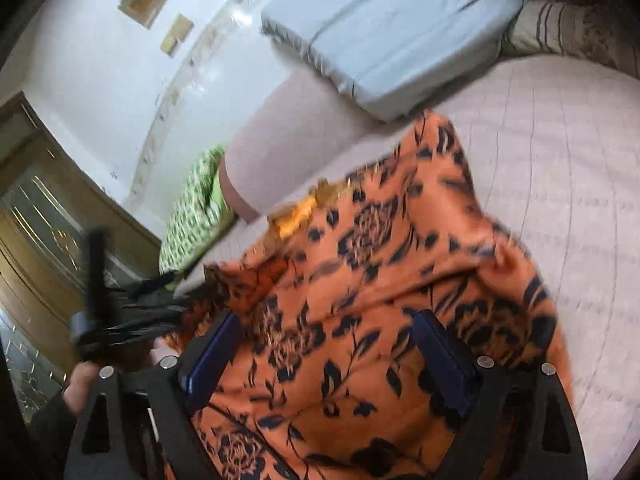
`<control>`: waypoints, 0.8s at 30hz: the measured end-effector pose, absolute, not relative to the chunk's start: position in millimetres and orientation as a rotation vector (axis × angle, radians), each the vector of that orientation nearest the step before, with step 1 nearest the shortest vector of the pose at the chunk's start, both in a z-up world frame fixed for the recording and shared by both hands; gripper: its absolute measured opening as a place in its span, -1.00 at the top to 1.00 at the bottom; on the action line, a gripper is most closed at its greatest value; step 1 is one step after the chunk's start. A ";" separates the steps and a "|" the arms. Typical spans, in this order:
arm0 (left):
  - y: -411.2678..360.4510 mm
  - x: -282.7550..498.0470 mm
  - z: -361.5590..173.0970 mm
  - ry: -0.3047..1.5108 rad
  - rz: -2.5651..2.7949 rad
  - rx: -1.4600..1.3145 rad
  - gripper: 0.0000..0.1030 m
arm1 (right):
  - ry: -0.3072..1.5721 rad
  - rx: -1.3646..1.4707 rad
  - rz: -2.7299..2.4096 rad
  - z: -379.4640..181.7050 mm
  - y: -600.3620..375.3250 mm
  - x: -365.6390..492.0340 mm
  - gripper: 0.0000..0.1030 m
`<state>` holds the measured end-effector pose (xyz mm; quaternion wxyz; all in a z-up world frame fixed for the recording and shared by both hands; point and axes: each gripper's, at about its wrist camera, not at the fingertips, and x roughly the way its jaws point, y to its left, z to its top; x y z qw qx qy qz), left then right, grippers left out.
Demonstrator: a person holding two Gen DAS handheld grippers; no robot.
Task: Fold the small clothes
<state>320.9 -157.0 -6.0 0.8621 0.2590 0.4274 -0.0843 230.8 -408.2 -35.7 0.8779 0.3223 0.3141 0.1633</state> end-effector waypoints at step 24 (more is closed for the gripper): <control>21.5 239.7 -7.6 0.868 0.037 -0.185 -0.43 | 0.682 0.639 0.302 -49.0 -395.2 237.7 -0.75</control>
